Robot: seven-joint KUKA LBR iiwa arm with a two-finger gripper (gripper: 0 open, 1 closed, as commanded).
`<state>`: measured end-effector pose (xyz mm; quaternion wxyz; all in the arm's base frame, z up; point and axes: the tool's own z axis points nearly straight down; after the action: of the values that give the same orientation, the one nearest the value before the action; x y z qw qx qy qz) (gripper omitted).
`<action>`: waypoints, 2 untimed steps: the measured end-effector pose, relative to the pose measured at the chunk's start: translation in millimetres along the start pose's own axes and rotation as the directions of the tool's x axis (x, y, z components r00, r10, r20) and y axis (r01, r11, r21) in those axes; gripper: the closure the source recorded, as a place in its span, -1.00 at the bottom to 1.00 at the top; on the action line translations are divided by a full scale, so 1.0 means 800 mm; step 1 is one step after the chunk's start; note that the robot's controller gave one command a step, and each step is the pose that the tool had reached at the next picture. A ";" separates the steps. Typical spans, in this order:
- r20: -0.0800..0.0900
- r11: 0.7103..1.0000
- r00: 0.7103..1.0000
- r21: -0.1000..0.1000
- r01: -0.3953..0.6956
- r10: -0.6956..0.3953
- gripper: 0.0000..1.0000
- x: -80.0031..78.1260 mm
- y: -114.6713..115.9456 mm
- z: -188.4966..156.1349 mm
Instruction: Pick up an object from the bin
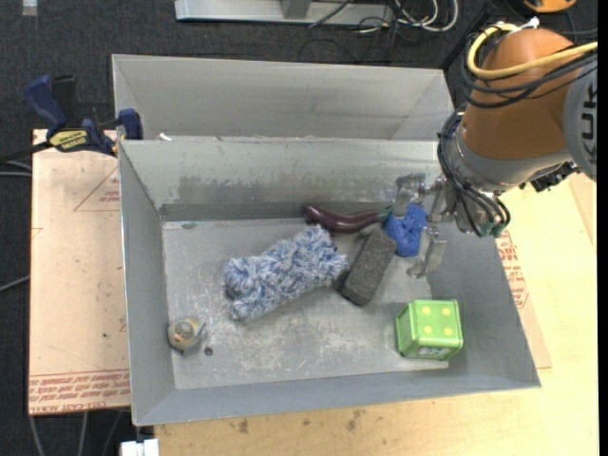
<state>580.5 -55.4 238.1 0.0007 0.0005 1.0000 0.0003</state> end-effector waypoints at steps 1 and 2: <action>0.008 0.999 0.999 0.002 0.052 -0.052 -1.00 -0.012 0.012 0.041; 0.002 0.975 0.975 0.001 0.224 -0.224 -1.00 -0.036 0.059 0.090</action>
Offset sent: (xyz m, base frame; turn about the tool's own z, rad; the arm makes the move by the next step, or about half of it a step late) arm 0.0413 0.0690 -0.0900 -0.2847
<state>609.8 -8.0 166.1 0.0018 -0.1120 0.9937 -0.0001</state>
